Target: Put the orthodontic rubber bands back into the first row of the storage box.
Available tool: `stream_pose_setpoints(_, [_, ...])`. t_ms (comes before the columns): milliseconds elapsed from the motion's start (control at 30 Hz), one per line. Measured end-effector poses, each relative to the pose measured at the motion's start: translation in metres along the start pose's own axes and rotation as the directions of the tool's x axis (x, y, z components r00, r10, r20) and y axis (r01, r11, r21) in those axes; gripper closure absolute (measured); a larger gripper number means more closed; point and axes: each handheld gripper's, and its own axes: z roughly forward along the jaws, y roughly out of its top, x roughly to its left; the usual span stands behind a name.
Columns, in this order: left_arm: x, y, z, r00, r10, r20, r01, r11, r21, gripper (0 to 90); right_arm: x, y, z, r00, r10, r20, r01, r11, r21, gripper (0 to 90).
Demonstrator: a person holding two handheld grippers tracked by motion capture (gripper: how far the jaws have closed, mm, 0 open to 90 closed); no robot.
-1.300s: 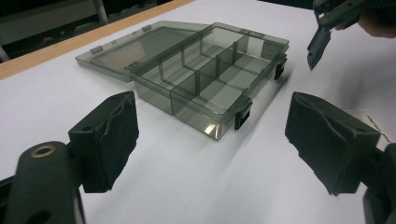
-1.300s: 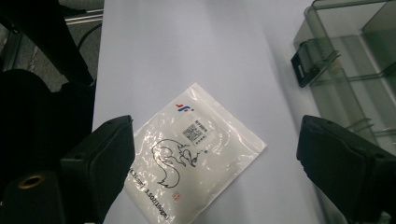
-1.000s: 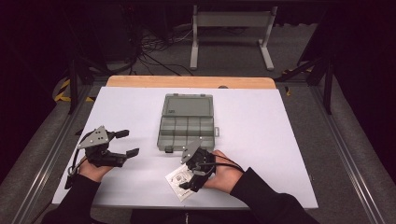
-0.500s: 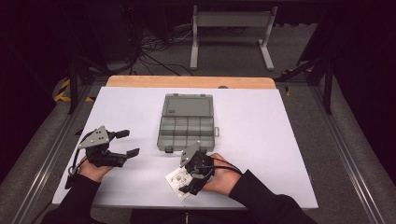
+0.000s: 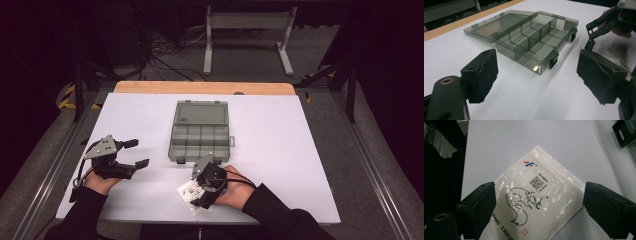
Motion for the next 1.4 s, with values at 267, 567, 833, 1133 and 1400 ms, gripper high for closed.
stream_pose_setpoints(267, [0.0, 0.0, 0.001, 1.0, -0.003, 0.004, 0.003, 1.0, 0.002, 17.8, 0.004, -0.001, 0.004, 0.9998, -0.017, 0.014, 0.017, 1.0, 0.006, 11.9])
stream_pose_setpoints(567, [-0.001, 0.0, 0.0, 1.0, 0.001, 0.002, -0.001, 1.0, -0.003, 17.8, 0.011, 0.0, 0.003, 0.9979, -0.056, 0.032, 0.055, 0.998, 0.031, 20.1])
stream_pose_setpoints(833, [-0.001, 0.0, 0.0, 1.0, 0.001, 0.002, -0.001, 1.0, -0.002, 17.8, 0.015, 0.002, 0.0, 0.9973, -0.067, 0.03, 0.066, 0.997, 0.035, 40.3])
stream_pose_setpoints(1133, [-0.001, 0.0, 0.0, 1.0, 0.004, 0.001, -0.004, 1.0, -0.003, 17.8, 0.018, 0.004, -0.002, 0.9957, -0.09, 0.023, 0.089, 0.995, 0.043, 67.5])
stream_pose_setpoints(1400, [-0.001, 0.0, 0.0, 1.0, 0.001, 0.004, -0.001, 1.0, -0.002, 17.8, 0.016, 0.003, -0.004, 0.9964, -0.083, 0.017, 0.082, 0.996, 0.039, 85.1])
